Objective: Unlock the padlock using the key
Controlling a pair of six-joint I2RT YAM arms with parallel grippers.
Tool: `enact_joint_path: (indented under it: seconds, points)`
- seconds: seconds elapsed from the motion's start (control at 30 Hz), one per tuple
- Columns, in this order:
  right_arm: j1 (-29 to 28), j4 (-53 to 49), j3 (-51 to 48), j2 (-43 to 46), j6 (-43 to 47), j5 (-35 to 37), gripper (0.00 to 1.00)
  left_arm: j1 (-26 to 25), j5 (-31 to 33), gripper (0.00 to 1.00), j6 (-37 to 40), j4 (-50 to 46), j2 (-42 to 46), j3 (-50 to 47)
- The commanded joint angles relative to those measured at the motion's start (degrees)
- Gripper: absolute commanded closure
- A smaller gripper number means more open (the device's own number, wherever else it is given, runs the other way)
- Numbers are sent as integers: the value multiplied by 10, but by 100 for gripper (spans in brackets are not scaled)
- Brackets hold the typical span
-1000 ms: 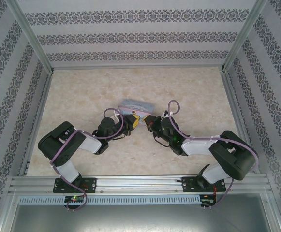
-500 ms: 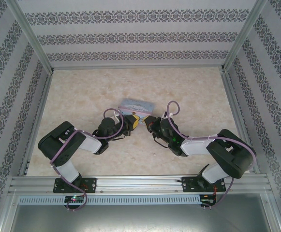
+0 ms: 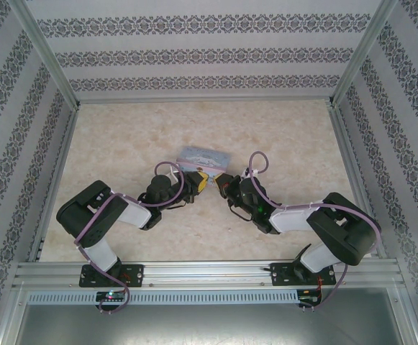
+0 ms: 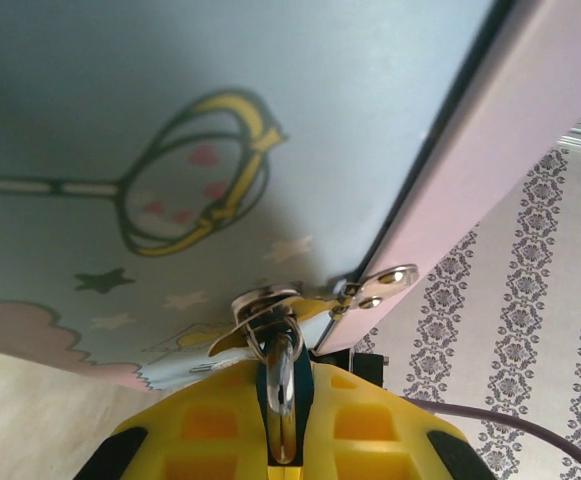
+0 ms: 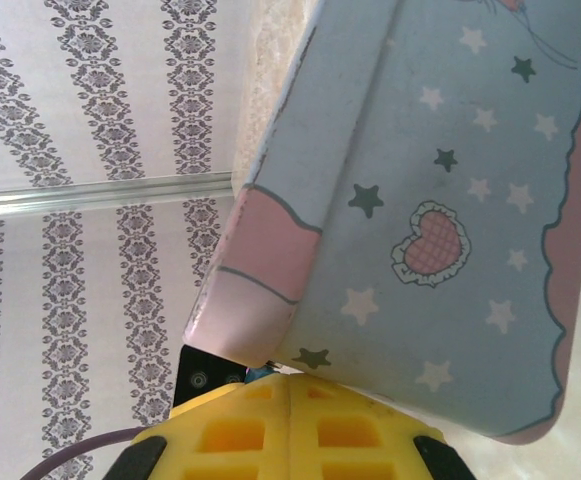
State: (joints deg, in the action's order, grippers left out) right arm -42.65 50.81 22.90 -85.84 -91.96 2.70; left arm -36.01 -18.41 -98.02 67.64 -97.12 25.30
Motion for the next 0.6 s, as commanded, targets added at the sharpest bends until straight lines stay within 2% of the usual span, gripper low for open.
enact_joint_path:
  seconds: [0.0, 0.57]
  points:
    - [0, -29, -18, -12, -8, 44, 100, -8, -23, 100, -3, 61, 21, 15]
    - [-20, -40, 52, -32, 15, 14, 100, -9, -34, 100, 18, 31, 27, 26]
